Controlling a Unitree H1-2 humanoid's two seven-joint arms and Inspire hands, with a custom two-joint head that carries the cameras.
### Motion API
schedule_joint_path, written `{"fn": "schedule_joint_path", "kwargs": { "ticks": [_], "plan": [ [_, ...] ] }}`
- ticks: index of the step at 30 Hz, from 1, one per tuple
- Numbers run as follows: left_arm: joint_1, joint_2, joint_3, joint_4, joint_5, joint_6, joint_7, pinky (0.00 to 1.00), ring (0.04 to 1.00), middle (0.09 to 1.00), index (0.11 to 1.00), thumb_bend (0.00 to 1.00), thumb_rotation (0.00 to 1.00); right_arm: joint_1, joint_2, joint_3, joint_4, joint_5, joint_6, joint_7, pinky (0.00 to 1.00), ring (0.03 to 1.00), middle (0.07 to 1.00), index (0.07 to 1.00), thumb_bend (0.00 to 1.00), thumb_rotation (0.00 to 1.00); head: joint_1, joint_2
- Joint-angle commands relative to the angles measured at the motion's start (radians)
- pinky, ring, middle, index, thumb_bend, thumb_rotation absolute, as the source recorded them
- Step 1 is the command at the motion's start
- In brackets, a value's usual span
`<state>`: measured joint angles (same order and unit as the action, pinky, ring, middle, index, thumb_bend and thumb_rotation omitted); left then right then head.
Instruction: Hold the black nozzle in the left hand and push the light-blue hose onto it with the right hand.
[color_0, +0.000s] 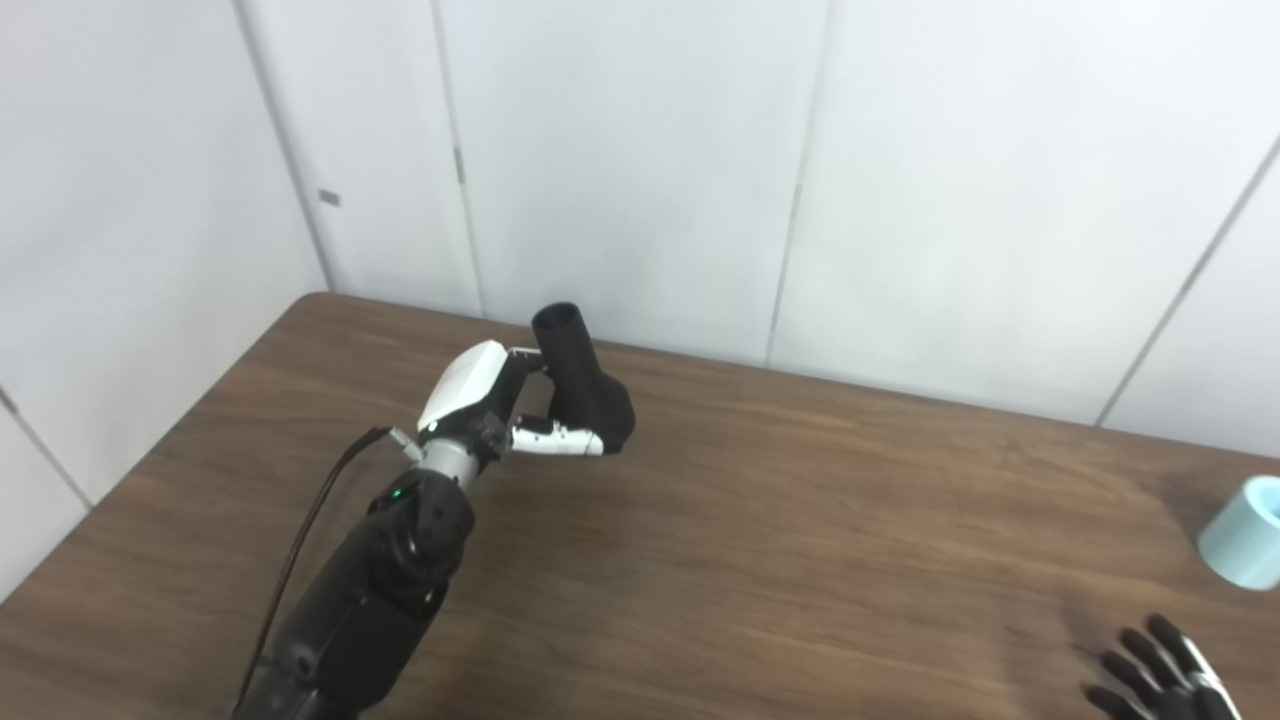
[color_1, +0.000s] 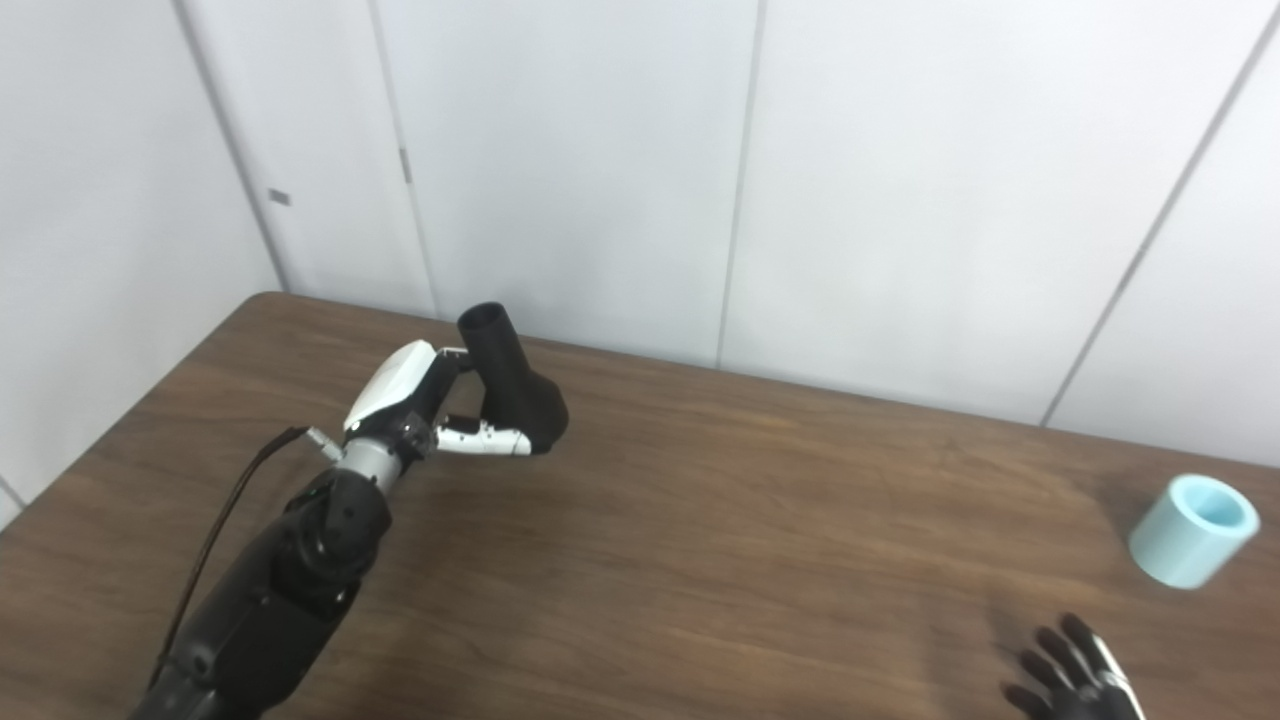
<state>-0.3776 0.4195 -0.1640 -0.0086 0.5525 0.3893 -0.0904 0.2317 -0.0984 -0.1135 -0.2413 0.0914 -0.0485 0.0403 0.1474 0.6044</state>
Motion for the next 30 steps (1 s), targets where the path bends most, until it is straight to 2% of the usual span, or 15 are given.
{"fn": "schedule_joint_path", "kwargs": {
  "ticks": [1,3,6,9,16,22,25,30],
  "plan": [
    [-0.03,0.019,-0.004,-0.069,0.024,0.003,-0.016,0.92,0.884,0.81,0.483,0.52,0.06,0.022,0.008,0.005,-0.045,-0.008,-0.012,-0.004,0.69,0.797,0.83,0.835,0.66,0.69,-0.01,0.002],
    [-0.024,0.011,-0.01,-0.097,0.026,0.0,-0.031,0.91,0.883,0.808,0.483,0.52,0.05,0.016,0.004,0.003,-0.051,-0.02,-0.015,-0.008,0.68,0.79,0.822,0.826,0.68,0.68,-0.031,0.004],
    [-0.019,0.0,-0.008,-0.124,0.012,-0.004,-0.05,0.95,0.885,0.799,0.482,0.52,0.05,0.01,0.001,0.001,-0.059,-0.035,-0.01,-0.015,0.67,0.782,0.816,0.818,0.67,0.68,-0.066,0.001],
    [-0.009,-0.022,-0.019,-0.175,0.013,0.002,-0.07,0.99,0.897,0.799,0.482,0.52,0.05,0.003,-0.01,-0.013,-0.077,-0.009,0.01,-0.007,0.69,0.787,0.811,0.801,0.67,0.64,-0.094,-0.005],
    [-0.011,-0.039,-0.053,-0.261,0.026,0.016,-0.137,1.0,0.924,0.802,0.483,0.52,0.05,-0.012,-0.003,-0.032,-0.135,0.018,0.078,-0.015,0.66,0.775,0.818,0.789,0.68,0.59,-0.146,0.004],
    [-0.018,-0.061,-0.091,-0.273,0.066,0.004,-0.153,1.0,0.914,0.793,0.483,0.52,0.05,-0.029,-0.016,-0.034,-0.181,-0.007,0.113,-0.018,0.71,0.802,0.839,0.805,0.65,0.59,-0.16,0.014],
    [-0.022,-0.074,-0.111,-0.264,0.088,-0.002,-0.151,1.0,0.914,0.793,0.482,0.52,0.05,-0.037,-0.008,-0.044,-0.216,-0.018,0.156,-0.037,0.72,0.801,0.823,0.8,0.65,0.58,-0.171,0.022],
    [-0.015,-0.109,-0.139,-0.248,0.12,-0.035,-0.13,1.0,0.904,0.79,0.482,0.52,0.05,-0.052,-0.036,-0.069,-0.22,0.003,0.127,-0.026,0.71,0.803,0.833,0.813,0.66,0.58,-0.182,0.028]
  ]
}}
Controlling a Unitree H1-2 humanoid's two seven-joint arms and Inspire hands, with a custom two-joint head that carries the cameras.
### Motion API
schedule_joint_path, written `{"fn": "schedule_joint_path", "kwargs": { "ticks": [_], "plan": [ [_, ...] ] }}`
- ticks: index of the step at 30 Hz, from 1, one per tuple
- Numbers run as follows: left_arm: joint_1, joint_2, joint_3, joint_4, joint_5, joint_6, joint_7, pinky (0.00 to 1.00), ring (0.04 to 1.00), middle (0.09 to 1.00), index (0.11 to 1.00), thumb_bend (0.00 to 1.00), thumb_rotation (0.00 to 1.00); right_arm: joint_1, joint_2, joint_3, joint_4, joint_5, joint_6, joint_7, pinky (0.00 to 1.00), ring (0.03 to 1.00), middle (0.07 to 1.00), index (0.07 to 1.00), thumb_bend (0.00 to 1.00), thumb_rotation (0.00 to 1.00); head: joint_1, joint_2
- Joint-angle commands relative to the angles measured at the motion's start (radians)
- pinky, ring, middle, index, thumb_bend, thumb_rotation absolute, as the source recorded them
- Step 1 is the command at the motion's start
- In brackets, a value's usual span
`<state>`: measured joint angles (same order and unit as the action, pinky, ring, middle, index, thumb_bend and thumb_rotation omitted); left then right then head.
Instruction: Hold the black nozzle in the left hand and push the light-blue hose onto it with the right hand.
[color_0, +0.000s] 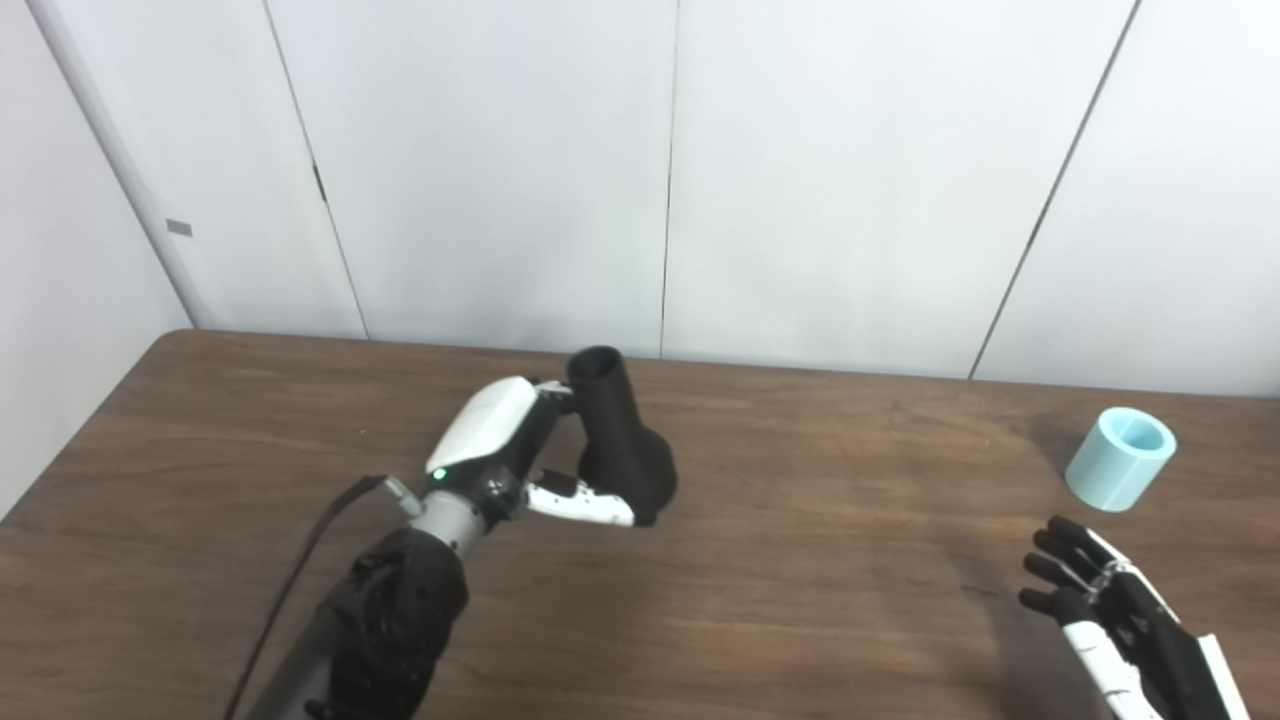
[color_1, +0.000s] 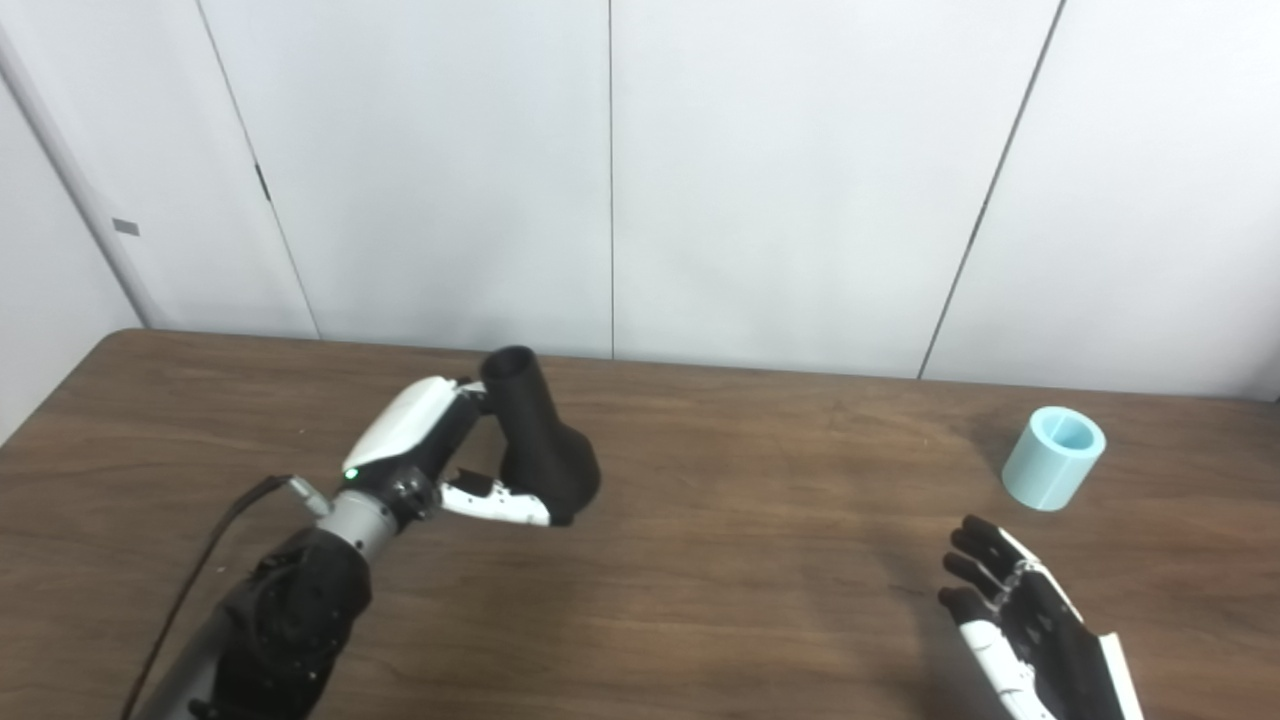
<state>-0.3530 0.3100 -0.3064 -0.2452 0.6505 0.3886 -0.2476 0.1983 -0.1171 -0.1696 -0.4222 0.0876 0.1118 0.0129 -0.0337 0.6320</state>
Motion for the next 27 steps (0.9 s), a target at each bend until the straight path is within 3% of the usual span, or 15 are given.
{"fn": "schedule_joint_path", "kwargs": {
  "ticks": [1,9,14,22,27],
  "plan": [
    [-0.038,-0.005,0.0,-0.008,0.024,-0.044,0.029,1.0,0.903,0.791,0.482,0.52,0.05,-0.023,-0.017,-0.017,-0.045,0.014,-0.025,-0.001,0.72,0.804,0.835,0.815,0.66,0.58,-0.003,0.003],
    [0.012,-0.059,-0.047,0.033,0.092,-0.124,0.09,1.0,0.891,0.781,0.481,0.52,0.05,-0.043,-0.032,-0.039,-0.073,0.011,0.01,-0.012,0.76,0.83,0.834,0.818,0.68,0.6,-0.015,0.019],
    [0.051,-0.08,-0.078,0.067,0.144,-0.179,0.13,1.0,0.88,0.774,0.481,0.52,0.05,-0.051,-0.035,-0.055,-0.096,0.008,0.006,-0.017,0.8,0.809,0.821,0.809,0.62,0.58,-0.023,0.028],
    [0.095,-0.099,-0.108,0.09,0.197,-0.215,0.137,1.0,0.866,0.774,0.48,0.52,0.05,-0.093,-0.06,-0.109,-0.122,0.01,0.052,-0.038,0.76,0.822,0.831,0.806,0.68,0.56,-0.049,0.054],
    [0.118,-0.106,-0.115,0.111,0.223,-0.248,0.154,1.0,0.861,0.771,0.48,0.52,0.05,-0.101,-0.067,-0.11,-0.141,-0.031,0.071,-0.047,0.75,0.795,0.814,0.793,0.65,0.57,-0.066,0.068]
  ]
}}
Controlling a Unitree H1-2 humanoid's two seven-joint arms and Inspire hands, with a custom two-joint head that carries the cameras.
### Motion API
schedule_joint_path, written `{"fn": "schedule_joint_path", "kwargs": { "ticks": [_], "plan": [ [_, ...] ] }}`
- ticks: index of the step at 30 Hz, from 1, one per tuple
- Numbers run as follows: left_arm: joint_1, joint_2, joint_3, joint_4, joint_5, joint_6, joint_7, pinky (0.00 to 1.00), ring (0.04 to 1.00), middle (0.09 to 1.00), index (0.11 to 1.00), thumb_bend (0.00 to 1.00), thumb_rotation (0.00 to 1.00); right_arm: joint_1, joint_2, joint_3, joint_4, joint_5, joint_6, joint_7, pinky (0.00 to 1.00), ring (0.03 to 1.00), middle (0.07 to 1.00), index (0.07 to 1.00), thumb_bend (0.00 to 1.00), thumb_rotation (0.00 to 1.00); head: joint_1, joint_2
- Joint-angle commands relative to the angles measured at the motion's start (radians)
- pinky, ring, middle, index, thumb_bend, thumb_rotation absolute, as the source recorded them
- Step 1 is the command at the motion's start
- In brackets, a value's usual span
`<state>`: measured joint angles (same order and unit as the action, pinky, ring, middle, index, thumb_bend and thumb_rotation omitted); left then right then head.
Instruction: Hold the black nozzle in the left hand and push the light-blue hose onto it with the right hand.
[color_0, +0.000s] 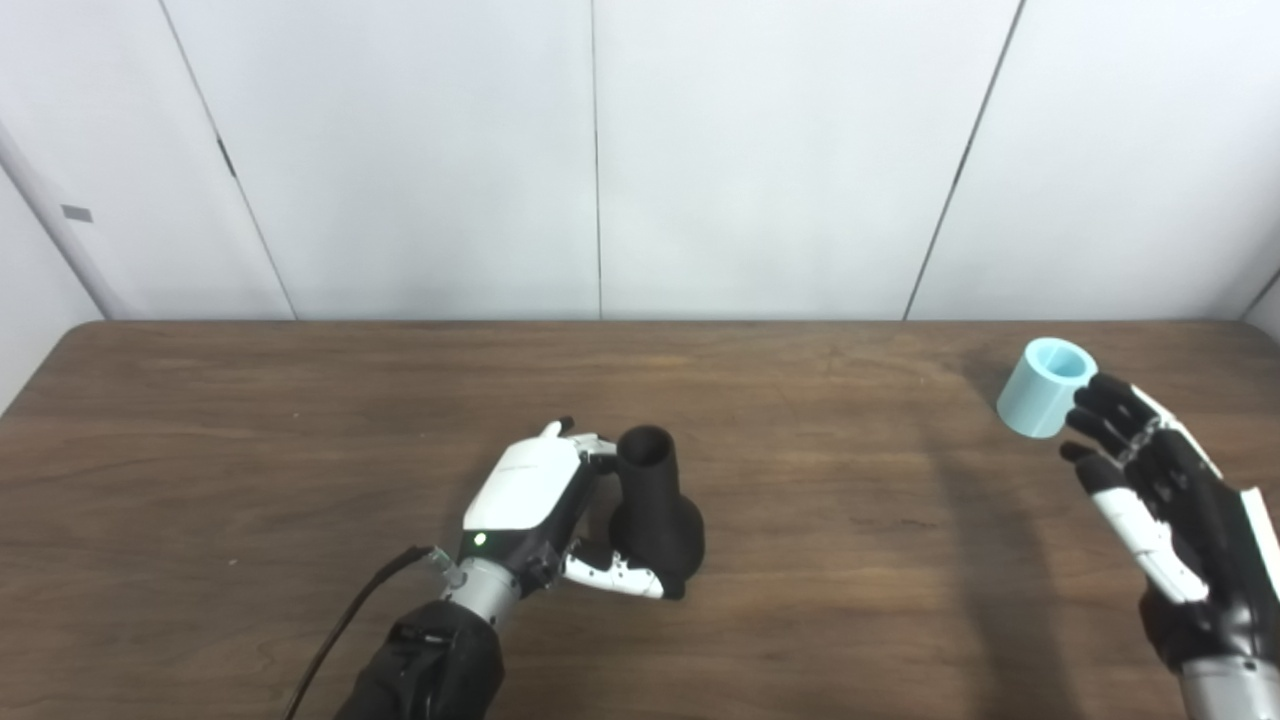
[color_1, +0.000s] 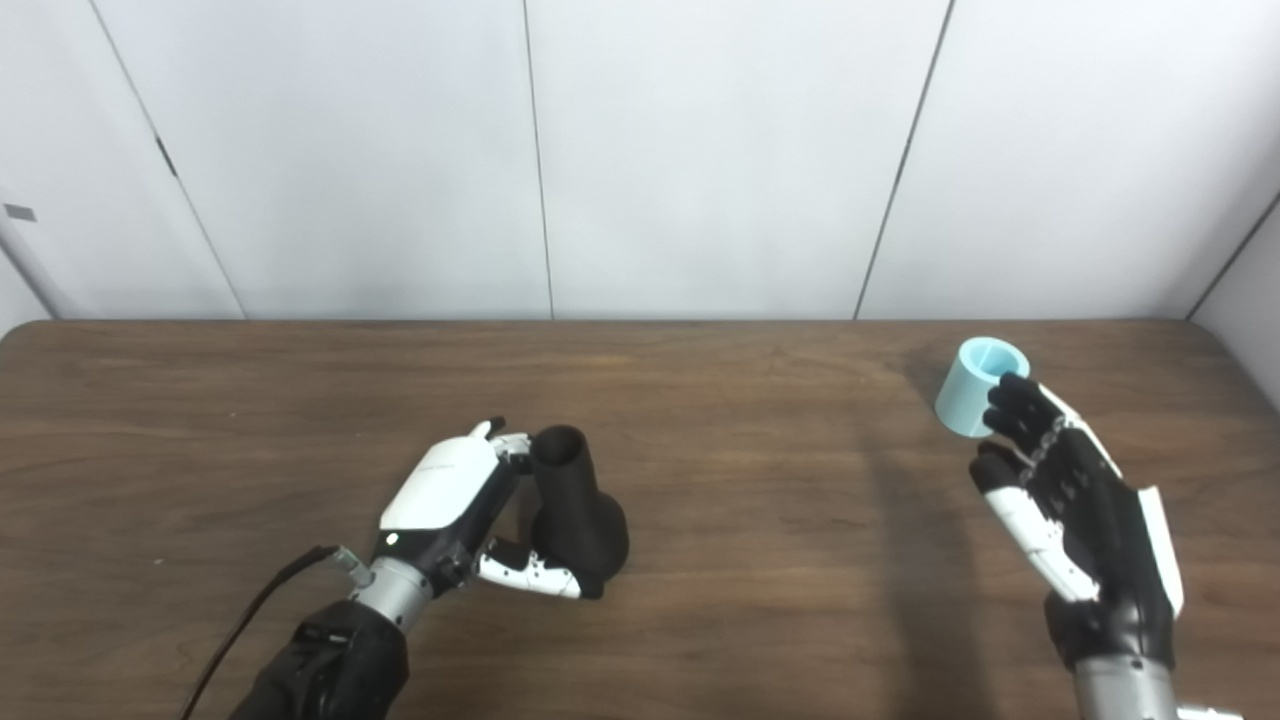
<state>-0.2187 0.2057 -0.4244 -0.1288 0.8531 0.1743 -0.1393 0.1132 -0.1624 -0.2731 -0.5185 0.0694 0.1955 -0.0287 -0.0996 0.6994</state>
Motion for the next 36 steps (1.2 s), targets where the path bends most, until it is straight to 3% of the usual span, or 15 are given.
{"fn": "schedule_joint_path", "kwargs": {
  "ticks": [1,6,13,21,25,29,32,36],
  "plan": [
    [-0.013,-0.001,0.003,0.001,0.023,-0.043,0.054,1.0,0.86,0.77,0.48,0.52,0.05,-0.017,-0.022,-0.007,-0.047,-0.019,-0.008,-0.008,0.74,0.795,0.814,0.794,0.65,0.57,-0.004,0.004],
    [-0.005,0.008,0.002,0.036,0.042,-0.075,0.072,1.0,0.868,0.772,0.479,0.52,0.05,-0.012,-0.025,-0.009,-0.036,-0.051,-0.025,-0.011,0.74,0.812,0.815,0.793,0.6,0.57,-0.011,0.011],
    [-0.002,0.017,-0.002,0.052,0.075,-0.087,0.07,1.0,0.866,0.761,0.479,0.52,0.05,-0.018,-0.008,-0.032,-0.045,-0.038,-0.005,-0.032,0.77,0.803,0.806,0.796,0.62,0.56,-0.029,0.021],
    [0.009,0.039,0.004,0.049,0.077,-0.106,0.048,1.0,0.862,0.768,0.48,0.52,0.05,-0.027,-0.03,-0.04,-0.007,-0.091,-0.032,-0.048,0.7,0.8,0.819,0.799,0.6,0.55,-0.117,0.019],
    [0.015,0.047,0.015,0.049,0.062,-0.11,0.037,1.0,0.871,0.773,0.48,0.52,0.05,-0.031,-0.065,-0.04,0.033,-0.168,-0.055,-0.052,0.68,0.797,0.826,0.792,0.62,0.55,-0.168,0.012],
    [0.016,0.058,0.023,0.046,0.056,-0.112,0.027,1.0,0.872,0.772,0.481,0.52,0.05,-0.05,-0.098,-0.039,0.041,-0.257,-0.009,-0.067,0.65,0.773,0.811,0.786,0.69,0.55,-0.223,0.003],
    [0.019,0.064,0.028,0.048,0.047,-0.12,0.028,1.0,0.879,0.771,0.48,0.52,0.05,-0.073,-0.118,-0.044,0.05,-0.272,0.019,-0.06,0.73,0.802,0.836,0.81,0.72,0.53,-0.251,-0.002],
    [0.023,0.072,0.033,0.055,0.043,-0.137,0.04,1.0,0.871,0.764,0.48,0.52,0.05,-0.103,-0.142,-0.047,0.064,-0.277,0.072,-0.048,0.76,0.834,0.863,0.827,0.7,0.49,-0.29,-0.015]
  ]
}}
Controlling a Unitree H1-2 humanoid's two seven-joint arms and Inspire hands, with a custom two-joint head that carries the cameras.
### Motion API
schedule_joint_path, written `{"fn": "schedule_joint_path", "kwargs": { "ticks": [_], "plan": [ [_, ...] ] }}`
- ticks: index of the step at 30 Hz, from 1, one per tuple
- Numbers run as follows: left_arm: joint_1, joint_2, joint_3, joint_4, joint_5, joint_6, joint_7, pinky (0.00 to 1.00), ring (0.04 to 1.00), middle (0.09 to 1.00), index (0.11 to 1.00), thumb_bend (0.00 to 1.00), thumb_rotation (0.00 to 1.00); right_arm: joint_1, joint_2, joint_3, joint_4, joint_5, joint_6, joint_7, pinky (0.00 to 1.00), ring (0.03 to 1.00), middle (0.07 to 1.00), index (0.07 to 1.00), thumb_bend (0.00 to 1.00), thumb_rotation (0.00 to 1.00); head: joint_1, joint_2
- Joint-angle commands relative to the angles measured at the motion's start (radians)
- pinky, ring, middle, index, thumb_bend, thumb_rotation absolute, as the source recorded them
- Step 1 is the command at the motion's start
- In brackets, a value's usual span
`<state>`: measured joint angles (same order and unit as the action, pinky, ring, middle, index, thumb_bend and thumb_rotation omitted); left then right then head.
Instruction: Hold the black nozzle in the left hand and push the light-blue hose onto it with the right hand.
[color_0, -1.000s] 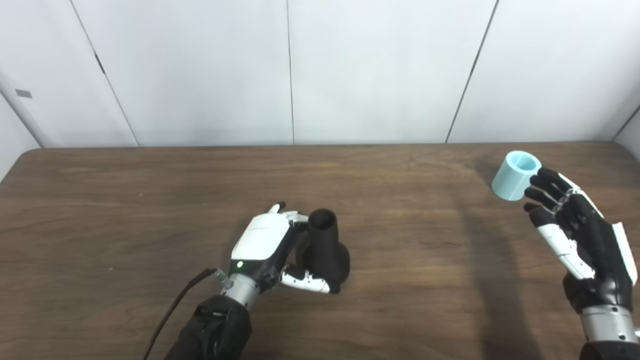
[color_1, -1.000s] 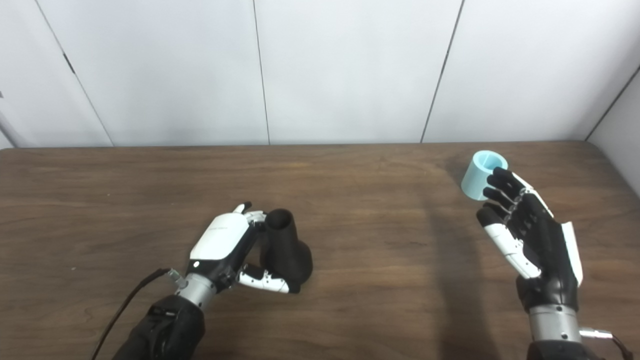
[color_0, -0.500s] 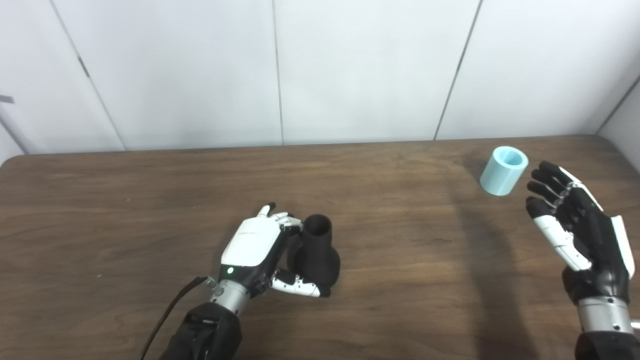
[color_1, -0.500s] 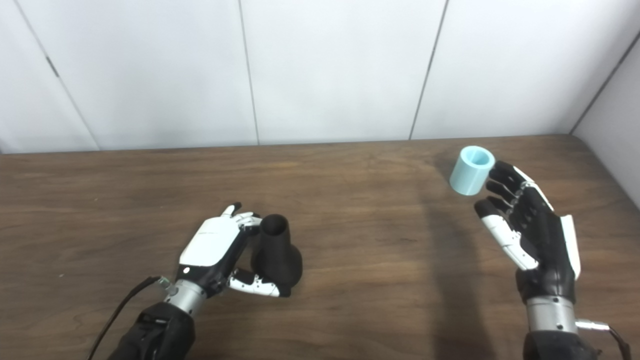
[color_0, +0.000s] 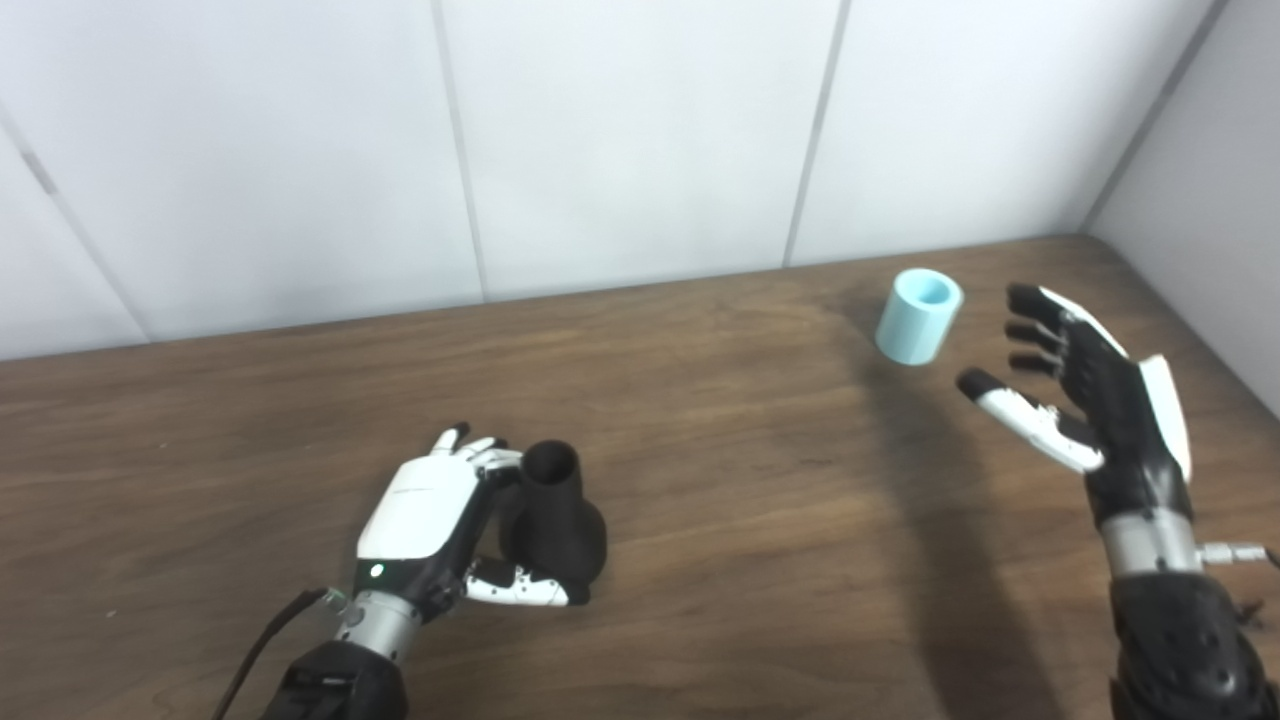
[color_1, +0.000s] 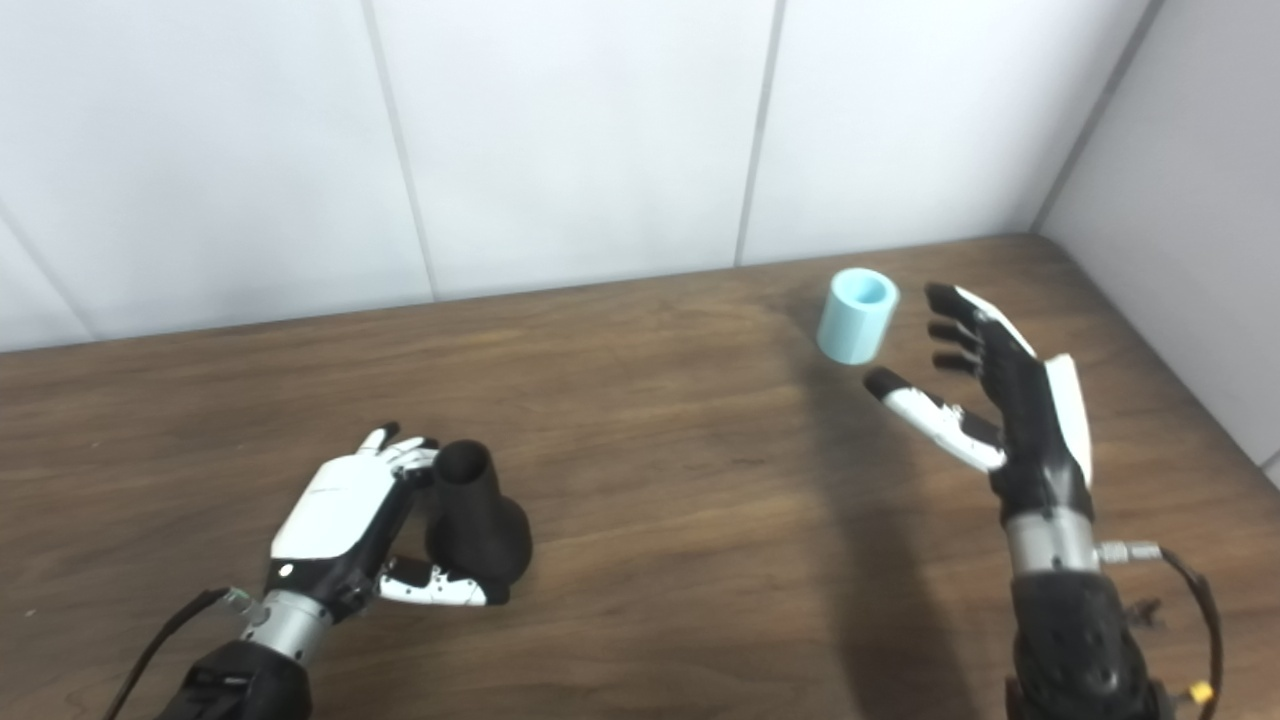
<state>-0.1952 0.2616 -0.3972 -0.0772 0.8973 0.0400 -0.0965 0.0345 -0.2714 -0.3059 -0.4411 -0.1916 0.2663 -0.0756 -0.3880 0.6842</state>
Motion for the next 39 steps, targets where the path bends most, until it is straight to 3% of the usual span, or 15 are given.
{"fn": "schedule_joint_path", "kwargs": {
  "ticks": [1,3,10,13,16,20,24,39],
  "plan": [
    [0.002,0.018,0.009,0.007,-0.003,-0.011,0.004,1.0,0.87,0.764,0.48,0.52,0.05,-0.035,-0.04,-0.016,-0.003,-0.017,0.01,-0.001,0.76,0.838,0.866,0.829,0.69,0.48,-0.019,-0.005],
    [0.004,0.023,0.014,0.014,-0.008,-0.026,0.016,1.0,0.865,0.759,0.48,0.52,0.05,-0.05,-0.05,-0.013,0.013,-0.034,0.019,-0.006,0.73,0.836,0.874,0.825,0.69,0.44,-0.044,-0.009],
    [0.007,0.042,0.038,0.035,-0.035,-0.063,0.034,1.0,0.848,0.756,0.48,0.52,0.05,-0.108,-0.105,0.014,0.087,-0.117,0.061,-0.005,0.78,0.857,0.877,0.826,0.8,0.49,-0.128,-0.025],
    [0.006,0.048,0.046,0.044,-0.039,-0.073,0.044,1.0,0.846,0.752,0.48,0.52,0.05,-0.147,-0.138,0.031,0.136,-0.145,0.084,0.005,0.89,0.91,0.902,0.833,0.79,0.43,-0.154,-0.03],
    [0.005,0.053,0.052,0.049,-0.044,-0.079,0.047,1.0,0.841,0.746,0.479,0.52,0.05,-0.185,-0.163,0.055,0.168,-0.187,0.137,0.015,0.92,0.927,0.911,0.847,0.81,0.41,-0.167,-0.029],
    [0.006,0.058,0.062,0.055,-0.059,-0.095,0.052,1.0,0.841,0.743,0.48,0.52,0.05,-0.231,-0.21,0.092,0.234,-0.21,0.163,0.049,0.92,0.971,0.944,0.867,0.96,0.46,-0.176,-0.026],
    [0.005,0.065,0.069,0.055,-0.07,-0.105,0.049,1.0,0.838,0.74,0.48,0.52,0.05,-0.277,-0.252,0.139,0.297,-0.255,0.193,0.07,0.87,0.991,0.981,0.894,1.0,0.49,-0.18,-0.023],
    [0.01,0.08,0.079,0.043,-0.089,-0.106,0.03,1.0,0.84,0.736,0.48,0.52,0.05,-0.44,-0.233,0.162,0.527,-0.296,0.203,0.052,0.8,0.965,0.979,0.905,1.0,0.47,-0.19,-0.021]
  ]
}}
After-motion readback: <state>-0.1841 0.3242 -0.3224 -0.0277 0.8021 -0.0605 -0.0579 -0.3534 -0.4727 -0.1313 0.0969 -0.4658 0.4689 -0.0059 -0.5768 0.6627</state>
